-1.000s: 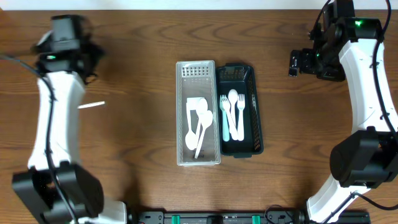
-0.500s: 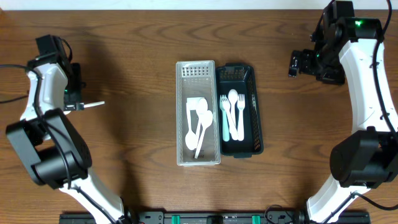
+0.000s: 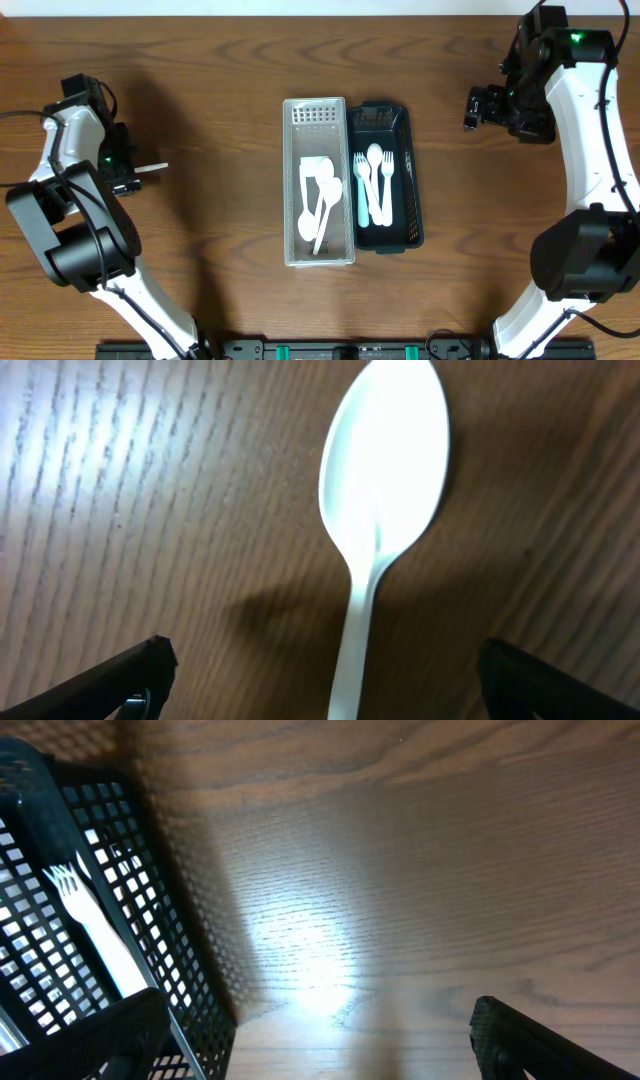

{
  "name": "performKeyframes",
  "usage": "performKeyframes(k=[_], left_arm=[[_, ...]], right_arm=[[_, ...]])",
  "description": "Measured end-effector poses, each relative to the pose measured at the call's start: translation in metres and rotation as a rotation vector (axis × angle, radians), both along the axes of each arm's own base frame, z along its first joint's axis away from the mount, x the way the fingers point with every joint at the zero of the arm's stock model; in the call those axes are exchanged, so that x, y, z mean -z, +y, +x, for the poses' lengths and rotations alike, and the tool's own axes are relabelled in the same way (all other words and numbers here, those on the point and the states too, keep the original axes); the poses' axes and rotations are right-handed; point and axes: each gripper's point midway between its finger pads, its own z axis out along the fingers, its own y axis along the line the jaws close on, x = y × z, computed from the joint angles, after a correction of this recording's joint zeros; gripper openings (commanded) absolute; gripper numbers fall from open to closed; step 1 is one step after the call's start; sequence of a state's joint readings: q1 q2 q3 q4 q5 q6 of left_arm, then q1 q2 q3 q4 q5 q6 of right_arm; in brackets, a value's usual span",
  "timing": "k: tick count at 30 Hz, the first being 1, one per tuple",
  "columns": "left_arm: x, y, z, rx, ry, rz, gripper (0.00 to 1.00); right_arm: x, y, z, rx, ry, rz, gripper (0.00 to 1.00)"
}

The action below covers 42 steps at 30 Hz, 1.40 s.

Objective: Pack container
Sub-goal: 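Move left gripper to the last spoon at the left edge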

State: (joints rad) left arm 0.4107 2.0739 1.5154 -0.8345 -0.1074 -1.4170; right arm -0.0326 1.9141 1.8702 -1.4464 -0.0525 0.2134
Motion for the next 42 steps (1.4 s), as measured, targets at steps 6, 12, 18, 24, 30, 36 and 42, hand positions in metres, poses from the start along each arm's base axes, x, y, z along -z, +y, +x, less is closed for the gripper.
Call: performKeyframes(k=[6, 12, 18, 24, 30, 36, 42], left_arm=[[0.001, -0.003, -0.001, -0.004, -0.004, -0.028, 0.98], [0.002, -0.006, -0.006, 0.005, 0.018, -0.044, 0.98], [0.002, -0.009, 0.001, -0.015, -0.035, -0.108, 0.98], [0.002, 0.001, 0.004, -0.057, -0.092, -0.146, 0.98], [0.002, 0.002, 0.004, -0.088, -0.098, -0.148, 0.98], [0.008, -0.004, -0.006, -0.108, -0.047, -0.171, 0.98], [0.014, -0.005, -0.032, -0.117, 0.073, -0.158, 0.98]], right_arm=[[0.0, 0.0, -0.001, 0.005, 0.006, 0.001, 0.99], [0.0, 0.0, -0.004, 0.006, 0.016, 0.001, 0.99], [0.0, 0.0, -0.006, 0.006, 0.023, 0.001, 0.99], [0.0, 0.0, -0.007, 0.006, 0.027, 0.001, 0.99], [0.0, 0.0, -0.007, 0.006, 0.027, 0.001, 0.99], [0.001, 0.0, -0.008, 0.006, 0.034, 0.002, 0.99], [0.001, 0.0, -0.013, 0.006, 0.052, 0.002, 0.99]])
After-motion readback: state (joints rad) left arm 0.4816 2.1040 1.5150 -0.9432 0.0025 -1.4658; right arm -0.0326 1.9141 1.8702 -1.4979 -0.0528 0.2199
